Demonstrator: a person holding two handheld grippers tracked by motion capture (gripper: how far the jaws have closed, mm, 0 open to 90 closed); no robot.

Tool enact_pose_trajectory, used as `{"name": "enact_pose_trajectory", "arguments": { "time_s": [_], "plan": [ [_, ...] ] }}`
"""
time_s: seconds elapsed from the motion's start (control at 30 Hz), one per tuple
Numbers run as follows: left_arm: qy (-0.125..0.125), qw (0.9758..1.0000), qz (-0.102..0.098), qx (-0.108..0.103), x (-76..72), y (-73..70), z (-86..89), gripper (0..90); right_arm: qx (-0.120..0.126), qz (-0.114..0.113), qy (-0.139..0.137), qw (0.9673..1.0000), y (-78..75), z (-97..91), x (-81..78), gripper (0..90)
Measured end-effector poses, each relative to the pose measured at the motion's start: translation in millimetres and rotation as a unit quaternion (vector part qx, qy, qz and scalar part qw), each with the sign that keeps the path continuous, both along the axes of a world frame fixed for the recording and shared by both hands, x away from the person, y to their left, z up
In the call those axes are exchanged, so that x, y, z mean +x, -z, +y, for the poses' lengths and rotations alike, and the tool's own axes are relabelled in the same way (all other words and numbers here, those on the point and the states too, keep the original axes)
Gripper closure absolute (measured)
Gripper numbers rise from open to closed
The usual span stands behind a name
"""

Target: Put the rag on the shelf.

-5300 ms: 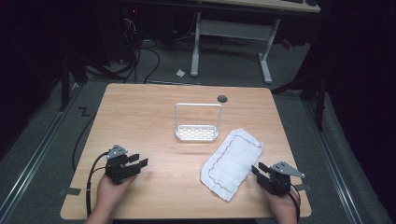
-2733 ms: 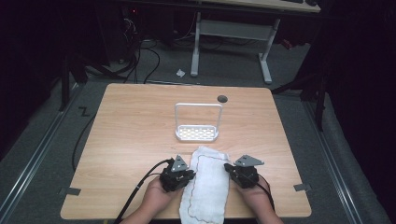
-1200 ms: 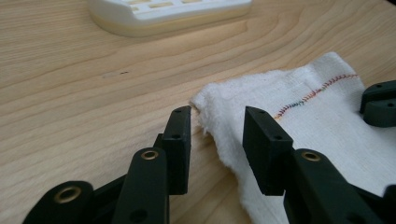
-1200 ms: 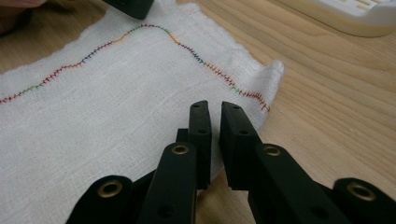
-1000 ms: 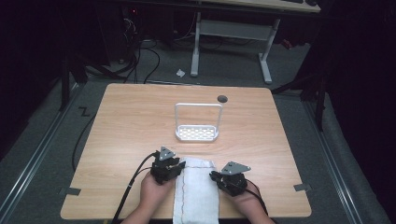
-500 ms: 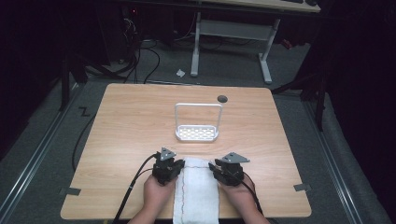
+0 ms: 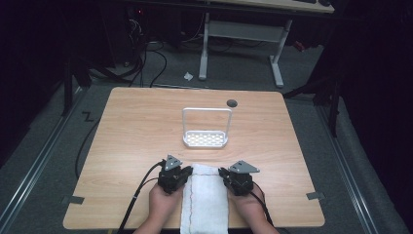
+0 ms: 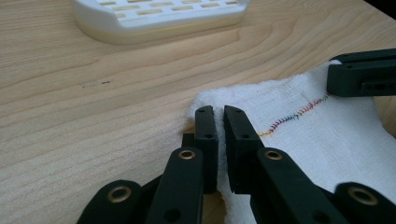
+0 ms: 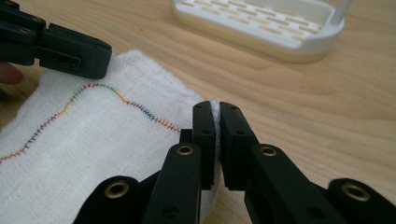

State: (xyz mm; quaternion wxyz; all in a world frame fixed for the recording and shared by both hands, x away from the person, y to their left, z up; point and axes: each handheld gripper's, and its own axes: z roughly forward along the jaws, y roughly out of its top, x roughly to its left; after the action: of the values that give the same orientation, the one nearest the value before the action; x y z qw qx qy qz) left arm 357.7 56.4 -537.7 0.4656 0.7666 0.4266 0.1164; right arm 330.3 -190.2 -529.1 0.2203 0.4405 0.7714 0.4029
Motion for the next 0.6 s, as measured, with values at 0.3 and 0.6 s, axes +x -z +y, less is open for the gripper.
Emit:
{"name": "enact_pose_trajectory", "arguments": {
  "time_s": [0.3,0.6],
  "plan": [
    [-0.017,0.9979,-0.05,-0.036,-11.7,-24.3,5.6,84.6,0.012,-0.08,-0.008,0.9967,-27.8,4.2,-12.4,85.7],
    [-0.026,0.9926,-0.106,-0.052,-23.4,-54.9,9.6,84.7,0.03,-0.134,-0.01,0.9904,-49.2,3.9,-17.5,85.7]
  ]
}}
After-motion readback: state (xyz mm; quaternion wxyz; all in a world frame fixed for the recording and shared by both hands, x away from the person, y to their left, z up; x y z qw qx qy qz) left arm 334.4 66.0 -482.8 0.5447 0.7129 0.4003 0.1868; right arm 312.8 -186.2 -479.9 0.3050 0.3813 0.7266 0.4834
